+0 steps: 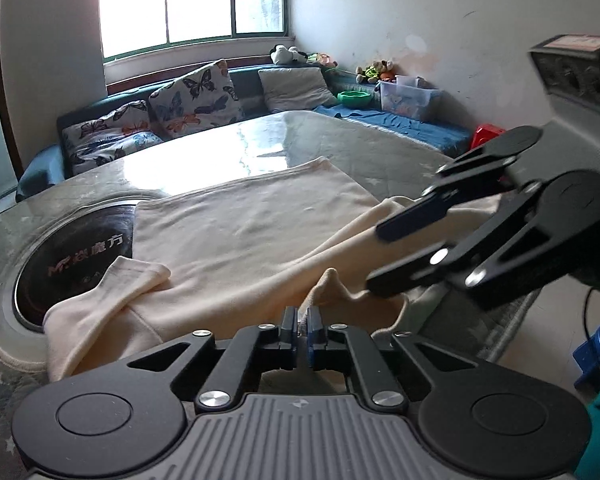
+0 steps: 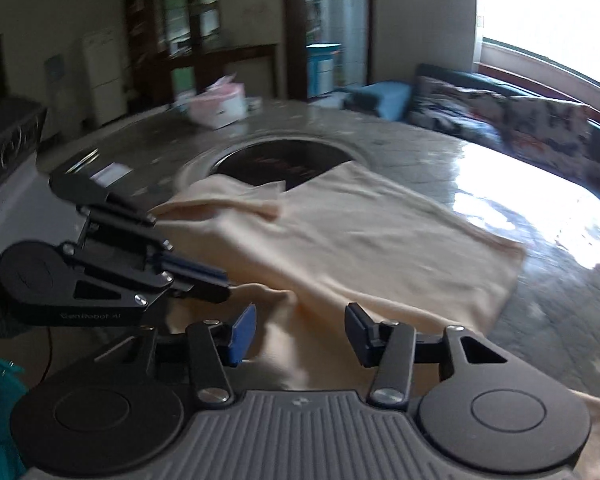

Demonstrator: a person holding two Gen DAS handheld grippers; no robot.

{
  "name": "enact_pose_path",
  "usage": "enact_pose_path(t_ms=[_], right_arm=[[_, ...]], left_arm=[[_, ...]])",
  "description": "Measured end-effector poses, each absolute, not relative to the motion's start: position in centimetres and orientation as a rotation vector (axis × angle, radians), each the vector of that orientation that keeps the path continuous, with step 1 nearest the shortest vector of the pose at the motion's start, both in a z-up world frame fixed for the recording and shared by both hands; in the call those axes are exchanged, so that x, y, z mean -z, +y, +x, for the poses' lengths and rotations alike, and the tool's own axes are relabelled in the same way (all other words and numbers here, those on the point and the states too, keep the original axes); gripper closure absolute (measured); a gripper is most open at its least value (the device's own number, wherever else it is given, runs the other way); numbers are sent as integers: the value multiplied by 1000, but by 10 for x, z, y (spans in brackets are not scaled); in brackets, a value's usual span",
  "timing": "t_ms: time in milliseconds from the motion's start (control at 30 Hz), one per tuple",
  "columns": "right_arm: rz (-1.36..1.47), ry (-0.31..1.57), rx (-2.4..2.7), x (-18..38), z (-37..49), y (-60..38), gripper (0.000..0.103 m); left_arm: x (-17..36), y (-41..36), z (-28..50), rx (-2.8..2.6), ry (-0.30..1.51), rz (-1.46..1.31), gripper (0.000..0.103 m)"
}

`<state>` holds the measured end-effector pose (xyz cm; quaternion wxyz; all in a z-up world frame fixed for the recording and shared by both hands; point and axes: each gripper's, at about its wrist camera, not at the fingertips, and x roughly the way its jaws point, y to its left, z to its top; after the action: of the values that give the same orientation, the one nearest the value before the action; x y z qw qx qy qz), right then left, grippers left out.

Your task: Fold clothes

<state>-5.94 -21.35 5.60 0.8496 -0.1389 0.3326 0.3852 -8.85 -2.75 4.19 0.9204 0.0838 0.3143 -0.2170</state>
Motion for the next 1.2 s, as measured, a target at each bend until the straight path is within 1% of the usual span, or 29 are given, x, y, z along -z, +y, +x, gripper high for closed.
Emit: enact_pose_path(t_ms=[67,100,133,167,233,333,500,700,867,1000,1100,1200], right_arm=[[-324,713,-816,-49,-61,-205,58],[-339,720,-818,-45,-62,-201,61],[-350,734,-811,-40,-62,-198,68],[-359,749,-801,-35,-61,-196,72],[-375,777,-788,-26,-61,-194,86],[-392,776,-793,-27,-69,-200,94],[-415,758,-846,-41,-89,-210,95],[-459,801,-882,-28,-100,-207,95],[-441,790,-886,-38,-95,-212,87],[-395,772,-861,-50,-85,-223,86],[-371,744,-808,-56,-71,-231,82],[-340,731,-724,-54,-46,-234,82]], left_arm=[[-42,-25,-94,450,646,175,98],[-41,-24,-95,451,647,175,98],[-40,-23,-96,452,651,174,98],[-39,-22,-97,453,655,170,100],[-38,-19,-99,455,663,165,100],[-38,-16,-103,465,668,168,100],[-44,-13,-99,456,658,150,98],[-47,-24,-71,448,655,112,97],[-30,-39,-58,490,697,133,97],[-17,-38,-60,497,744,133,96],[-14,-35,-66,504,747,132,95],[-15,-35,-69,512,751,130,93]])
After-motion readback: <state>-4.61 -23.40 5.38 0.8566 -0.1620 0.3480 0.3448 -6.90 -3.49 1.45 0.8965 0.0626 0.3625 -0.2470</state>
